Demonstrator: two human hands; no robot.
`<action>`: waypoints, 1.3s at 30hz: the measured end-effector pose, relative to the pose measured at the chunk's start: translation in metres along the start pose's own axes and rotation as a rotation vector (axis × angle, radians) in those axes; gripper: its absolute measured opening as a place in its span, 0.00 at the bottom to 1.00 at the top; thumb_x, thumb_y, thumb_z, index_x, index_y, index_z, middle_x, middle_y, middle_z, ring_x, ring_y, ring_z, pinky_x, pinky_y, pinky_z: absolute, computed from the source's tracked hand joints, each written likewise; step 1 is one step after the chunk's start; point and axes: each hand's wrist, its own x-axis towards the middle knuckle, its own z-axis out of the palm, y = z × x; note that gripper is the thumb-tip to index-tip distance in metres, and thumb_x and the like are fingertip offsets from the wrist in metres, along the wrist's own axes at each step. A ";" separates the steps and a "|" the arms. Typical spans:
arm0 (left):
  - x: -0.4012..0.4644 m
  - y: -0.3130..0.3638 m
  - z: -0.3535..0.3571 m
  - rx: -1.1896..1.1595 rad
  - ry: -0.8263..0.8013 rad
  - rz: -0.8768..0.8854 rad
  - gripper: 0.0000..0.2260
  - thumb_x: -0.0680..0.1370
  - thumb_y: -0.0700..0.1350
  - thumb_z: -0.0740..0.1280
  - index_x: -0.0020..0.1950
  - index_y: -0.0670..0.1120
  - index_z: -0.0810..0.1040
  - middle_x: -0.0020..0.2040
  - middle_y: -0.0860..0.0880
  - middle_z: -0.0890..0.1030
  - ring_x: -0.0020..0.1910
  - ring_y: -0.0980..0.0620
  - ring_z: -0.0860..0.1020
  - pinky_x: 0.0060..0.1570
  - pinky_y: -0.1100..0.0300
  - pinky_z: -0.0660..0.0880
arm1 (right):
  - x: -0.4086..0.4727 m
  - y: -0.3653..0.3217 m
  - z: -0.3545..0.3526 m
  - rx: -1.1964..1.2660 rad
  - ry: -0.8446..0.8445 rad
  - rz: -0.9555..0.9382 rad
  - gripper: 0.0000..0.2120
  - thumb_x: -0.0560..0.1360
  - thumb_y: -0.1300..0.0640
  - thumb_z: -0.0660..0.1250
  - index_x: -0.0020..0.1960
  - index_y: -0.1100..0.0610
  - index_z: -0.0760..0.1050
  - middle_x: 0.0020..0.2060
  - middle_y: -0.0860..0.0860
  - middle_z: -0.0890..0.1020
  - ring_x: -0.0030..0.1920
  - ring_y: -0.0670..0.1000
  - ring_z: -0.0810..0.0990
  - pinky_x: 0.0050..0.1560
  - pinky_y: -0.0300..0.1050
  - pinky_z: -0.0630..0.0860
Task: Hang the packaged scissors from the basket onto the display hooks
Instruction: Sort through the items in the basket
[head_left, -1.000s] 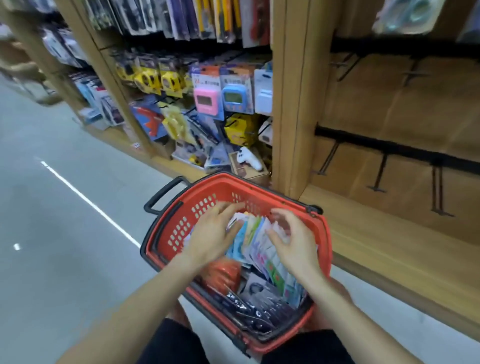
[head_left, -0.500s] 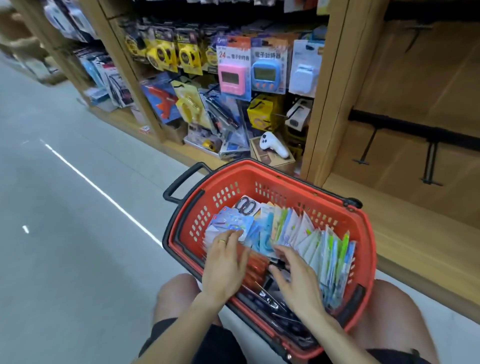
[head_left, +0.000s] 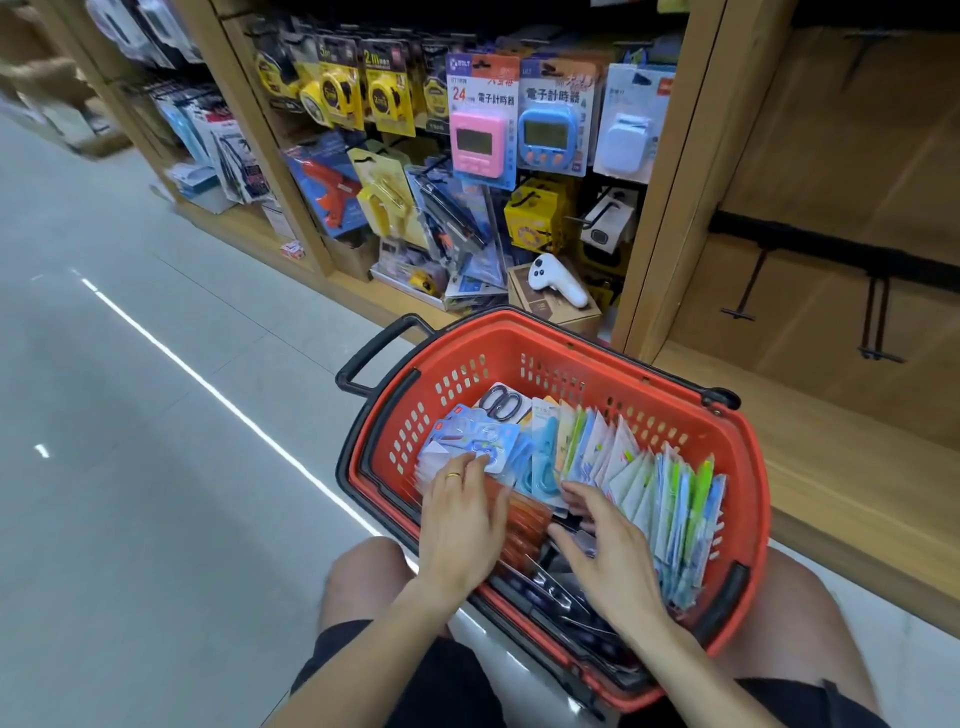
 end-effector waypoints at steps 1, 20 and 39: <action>0.001 0.000 -0.001 -0.022 -0.016 0.004 0.21 0.84 0.54 0.64 0.71 0.42 0.75 0.69 0.44 0.77 0.68 0.42 0.76 0.67 0.48 0.74 | 0.000 0.000 0.000 -0.006 -0.006 -0.001 0.25 0.79 0.47 0.72 0.74 0.47 0.71 0.66 0.39 0.79 0.66 0.42 0.78 0.67 0.51 0.77; 0.078 -0.058 -0.018 0.049 -0.114 -0.038 0.28 0.77 0.56 0.73 0.75 0.47 0.74 0.69 0.44 0.78 0.70 0.40 0.72 0.74 0.45 0.66 | 0.172 -0.058 0.034 -0.201 -0.435 0.315 0.20 0.76 0.38 0.70 0.50 0.57 0.77 0.44 0.52 0.81 0.53 0.56 0.80 0.43 0.46 0.70; 0.080 -0.057 -0.021 -0.229 -0.027 -0.110 0.32 0.75 0.46 0.72 0.79 0.48 0.68 0.75 0.47 0.73 0.74 0.45 0.70 0.73 0.53 0.67 | 0.191 -0.068 0.028 0.009 -0.373 0.465 0.20 0.65 0.49 0.81 0.46 0.58 0.75 0.42 0.52 0.79 0.38 0.52 0.77 0.37 0.45 0.70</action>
